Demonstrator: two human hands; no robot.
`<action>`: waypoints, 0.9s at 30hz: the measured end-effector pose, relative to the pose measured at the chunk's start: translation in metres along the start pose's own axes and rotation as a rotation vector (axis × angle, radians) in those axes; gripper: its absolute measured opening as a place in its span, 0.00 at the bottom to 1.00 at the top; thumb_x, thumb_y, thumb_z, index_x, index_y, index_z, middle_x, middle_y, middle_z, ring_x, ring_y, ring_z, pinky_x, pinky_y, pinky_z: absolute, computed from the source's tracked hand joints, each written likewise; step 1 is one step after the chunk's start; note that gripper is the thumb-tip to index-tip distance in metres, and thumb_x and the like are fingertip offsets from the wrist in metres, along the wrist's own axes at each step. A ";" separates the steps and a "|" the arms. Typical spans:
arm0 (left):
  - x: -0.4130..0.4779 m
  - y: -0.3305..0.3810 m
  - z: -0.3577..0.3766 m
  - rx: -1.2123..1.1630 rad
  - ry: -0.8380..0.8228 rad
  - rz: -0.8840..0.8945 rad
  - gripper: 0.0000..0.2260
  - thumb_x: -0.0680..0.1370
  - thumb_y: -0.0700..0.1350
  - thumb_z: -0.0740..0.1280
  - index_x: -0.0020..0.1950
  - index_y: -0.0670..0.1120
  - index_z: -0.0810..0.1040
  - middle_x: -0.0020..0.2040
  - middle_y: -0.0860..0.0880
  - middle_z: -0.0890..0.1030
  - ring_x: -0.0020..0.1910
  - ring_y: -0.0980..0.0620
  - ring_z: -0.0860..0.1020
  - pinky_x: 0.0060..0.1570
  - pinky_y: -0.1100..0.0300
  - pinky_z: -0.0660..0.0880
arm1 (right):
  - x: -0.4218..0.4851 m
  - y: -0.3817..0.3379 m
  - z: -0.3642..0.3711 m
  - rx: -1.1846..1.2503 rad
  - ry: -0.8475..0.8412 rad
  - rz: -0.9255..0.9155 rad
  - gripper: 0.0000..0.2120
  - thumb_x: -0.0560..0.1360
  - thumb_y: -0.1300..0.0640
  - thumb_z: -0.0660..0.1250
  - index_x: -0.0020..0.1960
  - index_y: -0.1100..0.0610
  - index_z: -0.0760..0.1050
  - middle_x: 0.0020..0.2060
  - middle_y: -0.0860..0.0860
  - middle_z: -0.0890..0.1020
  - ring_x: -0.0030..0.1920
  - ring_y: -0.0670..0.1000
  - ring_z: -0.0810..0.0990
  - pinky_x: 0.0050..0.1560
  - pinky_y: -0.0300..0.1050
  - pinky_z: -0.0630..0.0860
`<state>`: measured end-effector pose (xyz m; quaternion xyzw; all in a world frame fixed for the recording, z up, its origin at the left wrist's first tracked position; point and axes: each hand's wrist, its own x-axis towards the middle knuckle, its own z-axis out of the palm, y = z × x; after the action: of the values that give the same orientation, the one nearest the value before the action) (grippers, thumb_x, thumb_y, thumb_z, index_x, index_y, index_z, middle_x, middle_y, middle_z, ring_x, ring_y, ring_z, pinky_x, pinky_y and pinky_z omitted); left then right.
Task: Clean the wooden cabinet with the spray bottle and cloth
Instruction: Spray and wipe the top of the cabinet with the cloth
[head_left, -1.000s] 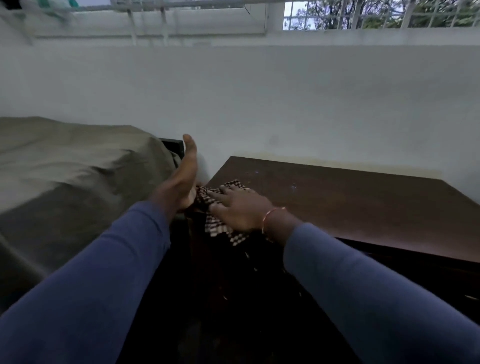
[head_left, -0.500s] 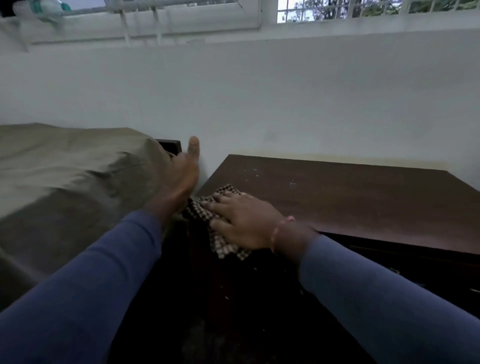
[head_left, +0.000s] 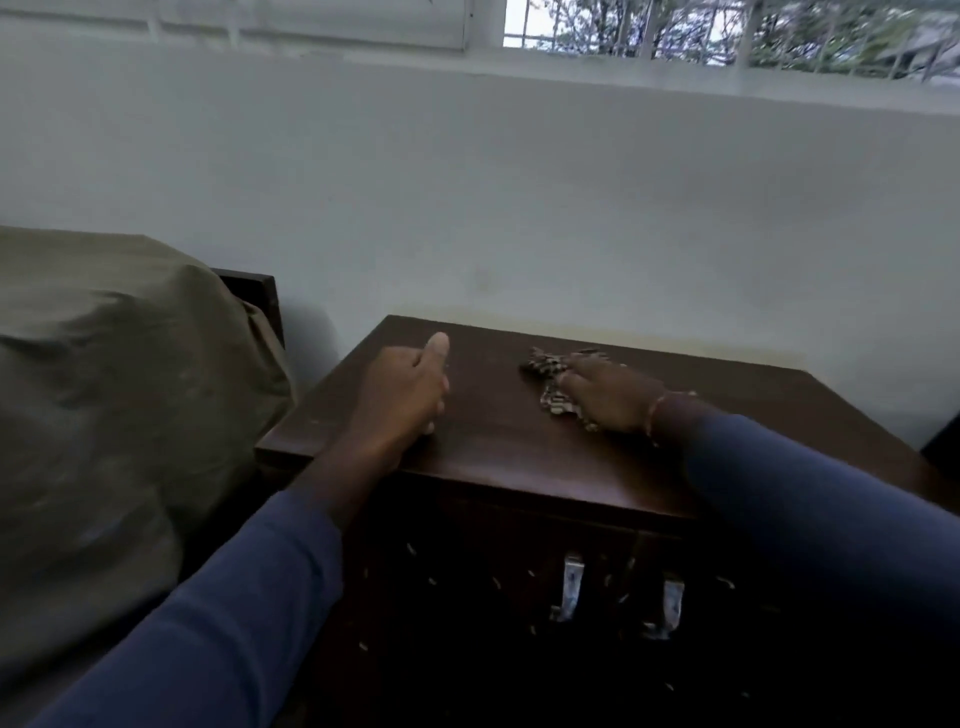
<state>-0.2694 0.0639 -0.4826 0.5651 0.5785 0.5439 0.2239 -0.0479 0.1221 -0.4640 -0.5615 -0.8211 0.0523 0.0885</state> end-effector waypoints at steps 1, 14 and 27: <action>0.000 -0.002 -0.001 0.003 0.019 0.002 0.26 0.83 0.56 0.57 0.28 0.44 0.74 0.22 0.50 0.73 0.17 0.54 0.69 0.24 0.64 0.66 | 0.008 -0.003 0.003 -0.015 0.049 0.034 0.22 0.82 0.47 0.52 0.74 0.52 0.65 0.74 0.50 0.67 0.72 0.53 0.66 0.72 0.43 0.61; 0.009 0.002 0.018 0.391 -0.008 0.041 0.28 0.82 0.58 0.53 0.37 0.39 0.77 0.41 0.40 0.83 0.43 0.39 0.80 0.43 0.53 0.72 | 0.028 -0.002 0.012 0.038 0.014 -0.257 0.20 0.83 0.53 0.55 0.75 0.51 0.64 0.71 0.43 0.67 0.68 0.39 0.62 0.61 0.20 0.49; 0.005 0.003 0.017 0.474 -0.062 0.079 0.28 0.82 0.60 0.53 0.35 0.41 0.77 0.37 0.45 0.81 0.41 0.42 0.79 0.44 0.54 0.73 | 0.035 0.093 -0.015 -0.034 -0.072 -0.005 0.22 0.84 0.48 0.50 0.73 0.58 0.67 0.71 0.56 0.70 0.69 0.54 0.69 0.68 0.40 0.63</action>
<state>-0.2548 0.0738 -0.4833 0.6405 0.6602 0.3837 0.0815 0.0276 0.1888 -0.4635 -0.5585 -0.8260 0.0582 0.0497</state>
